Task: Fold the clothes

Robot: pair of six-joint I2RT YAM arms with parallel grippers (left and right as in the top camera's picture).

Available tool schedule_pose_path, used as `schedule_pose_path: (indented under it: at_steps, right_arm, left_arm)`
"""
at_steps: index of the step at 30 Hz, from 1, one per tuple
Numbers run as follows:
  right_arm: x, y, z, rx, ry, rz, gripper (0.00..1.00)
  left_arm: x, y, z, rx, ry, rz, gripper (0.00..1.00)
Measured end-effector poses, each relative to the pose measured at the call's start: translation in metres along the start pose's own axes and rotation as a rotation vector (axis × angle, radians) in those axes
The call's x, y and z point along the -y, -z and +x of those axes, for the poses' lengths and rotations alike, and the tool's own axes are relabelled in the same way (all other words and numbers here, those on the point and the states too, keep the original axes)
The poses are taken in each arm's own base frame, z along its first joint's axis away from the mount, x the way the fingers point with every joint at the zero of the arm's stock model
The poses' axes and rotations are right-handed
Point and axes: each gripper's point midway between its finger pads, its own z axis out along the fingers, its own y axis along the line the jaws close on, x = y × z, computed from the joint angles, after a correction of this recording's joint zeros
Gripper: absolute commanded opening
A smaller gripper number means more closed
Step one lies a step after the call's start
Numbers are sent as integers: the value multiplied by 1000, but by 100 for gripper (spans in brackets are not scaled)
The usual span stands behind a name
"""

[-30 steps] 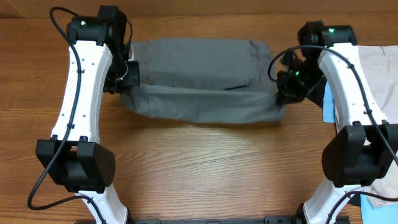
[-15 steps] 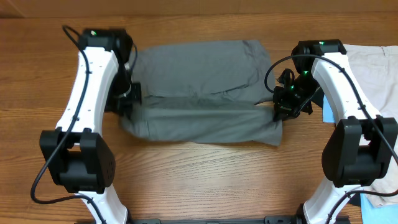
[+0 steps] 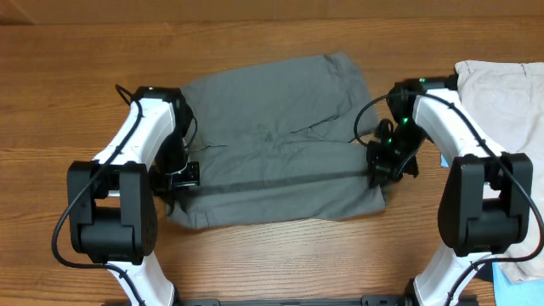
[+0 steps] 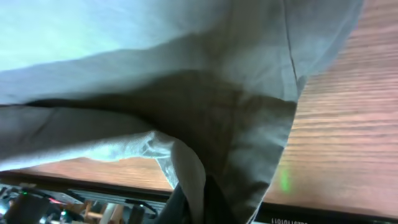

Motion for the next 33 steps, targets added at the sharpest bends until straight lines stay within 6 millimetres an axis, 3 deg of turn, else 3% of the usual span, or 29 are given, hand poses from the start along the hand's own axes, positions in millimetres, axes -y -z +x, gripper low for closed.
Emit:
schedule_pose_path:
  at_steps: [4, 6, 9, 13, 17, 19, 21, 22, 23, 24, 25, 29, 33]
  right_arm:
    - [5, -7, 3, -16, -11, 21, 34]
    - [7, -7, 3, -14, -11, 29, 37]
    - [8, -5, 5, -23, -13, 35, 40]
    - [3, 22, 4, 0, -15, 31, 48]
    - [-9, 66, -5, 97, 9, 16, 53]
    - [-15, 86, -10, 156, 21, 5, 64]
    - [-19, 99, -16, 207, 34, -3, 67]
    - [-20, 101, -17, 216, 40, -4, 60]
    - [-20, 102, -18, 223, 46, -4, 40]
    - [-20, 102, -20, 231, 51, -3, 14]
    - [-21, 102, -24, 244, 49, -7, 4]
    - [-18, 88, -31, 241, 47, -8, 4]
    - [-12, 57, -34, 199, 39, 0, 4]
  left_arm:
    - [-1, -4, 4, -19, 3, -3, 40]
    - [-1, -5, 4, -22, 4, -3, 41]
    - [-1, -5, 6, -29, 2, -5, 58]
    - [-3, 4, 16, -63, 4, -9, 62]
    - [2, 32, 10, -7, -10, 26, 54]
    - [11, 48, 3, 48, -35, 77, 37]
    - [22, 63, -3, 99, -69, 139, 17]
    - [26, 68, -6, 122, -81, 163, 11]
    - [30, 73, -10, 148, -94, 184, 4]
    - [33, 76, -13, 171, -103, 201, 4]
    - [36, 78, -17, 191, -113, 214, 4]
    - [44, 75, -29, 228, -127, 253, 4]
    - [61, 50, -29, 193, -155, 292, 4]
